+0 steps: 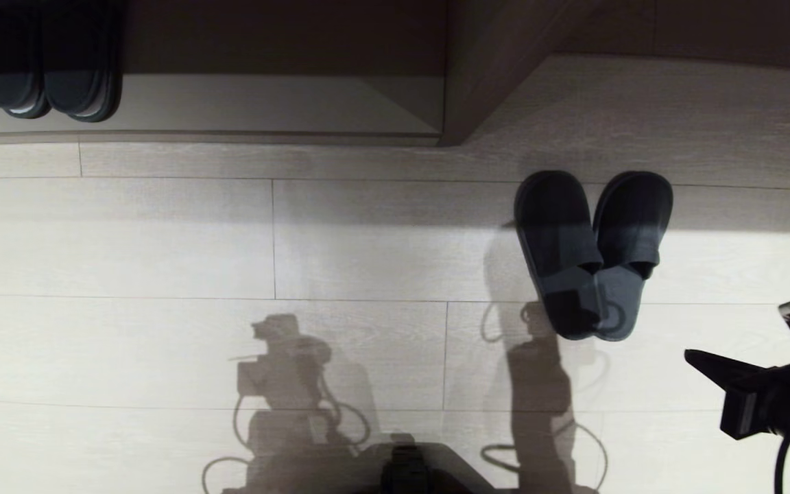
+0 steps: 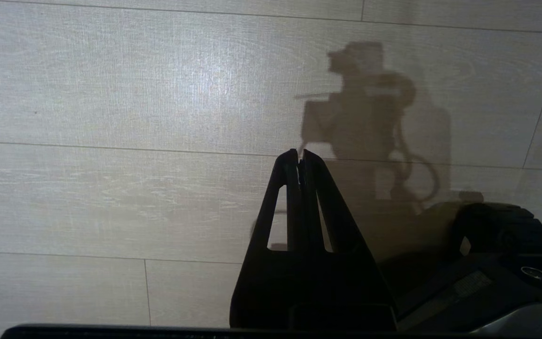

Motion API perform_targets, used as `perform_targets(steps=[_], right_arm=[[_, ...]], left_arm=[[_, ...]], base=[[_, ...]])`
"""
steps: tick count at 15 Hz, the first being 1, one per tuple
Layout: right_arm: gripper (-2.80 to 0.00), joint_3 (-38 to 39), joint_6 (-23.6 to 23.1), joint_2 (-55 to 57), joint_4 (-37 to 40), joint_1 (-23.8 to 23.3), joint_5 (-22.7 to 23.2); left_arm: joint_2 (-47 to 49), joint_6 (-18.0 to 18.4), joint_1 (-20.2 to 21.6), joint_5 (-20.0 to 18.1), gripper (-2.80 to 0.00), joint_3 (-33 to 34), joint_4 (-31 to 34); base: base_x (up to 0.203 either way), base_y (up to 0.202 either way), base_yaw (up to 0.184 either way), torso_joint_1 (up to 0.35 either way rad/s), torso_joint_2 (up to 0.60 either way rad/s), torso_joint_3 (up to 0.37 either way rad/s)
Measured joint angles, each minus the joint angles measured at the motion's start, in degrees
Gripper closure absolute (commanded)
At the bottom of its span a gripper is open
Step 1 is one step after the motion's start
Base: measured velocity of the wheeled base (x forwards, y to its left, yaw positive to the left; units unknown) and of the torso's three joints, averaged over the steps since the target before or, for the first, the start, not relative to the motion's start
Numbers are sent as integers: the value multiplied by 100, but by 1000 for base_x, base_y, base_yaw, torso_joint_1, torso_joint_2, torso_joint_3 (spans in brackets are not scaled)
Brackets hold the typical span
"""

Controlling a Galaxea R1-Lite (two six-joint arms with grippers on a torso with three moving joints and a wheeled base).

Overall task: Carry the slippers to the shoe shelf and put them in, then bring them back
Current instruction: Pick up the slippers on the floor

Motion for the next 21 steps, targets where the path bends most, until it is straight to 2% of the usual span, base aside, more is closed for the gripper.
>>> perform_targets(steps=[1,5,7,9,11,14,17,21], right_arm=[[-280,-51,-66,468,-399,12,-66],[-280,-218,-165,2179,-2195,234,-358],[-280,-278,-200,2607,-3144,336,-407],[-280,-363,-331,2810,-3685,366,-416],[-280,-451,-376,2992,-3825,374,-471],[-280,-471,-375,3222,-3968,379,-866],[-280,-561,-314,3517,-4153,377,-943],[-280,-1044,133,4006,-4472,476,-1372]], left_arm=[[0,-1,0,0,0,0,0],[0,2,4,0,0,0,-2],[0,0,4,0,0,0,1],[0,-1,2,2,0,0,0],[0,-1,1,0,0,0,0],[0,-2,1,0,0,0,-2],[0,-4,1,0,0,0,0],[0,-2,0,0,0,0,-2]], base=[[0,0,0,0,0,0],[0,0,0,0,0,0],[0,0,0,0,0,0],[0,0,0,0,0,0],[0,0,0,0,0,0],[0,0,0,0,0,0],[0,0,0,0,0,0],[0,0,0,0,0,0]])
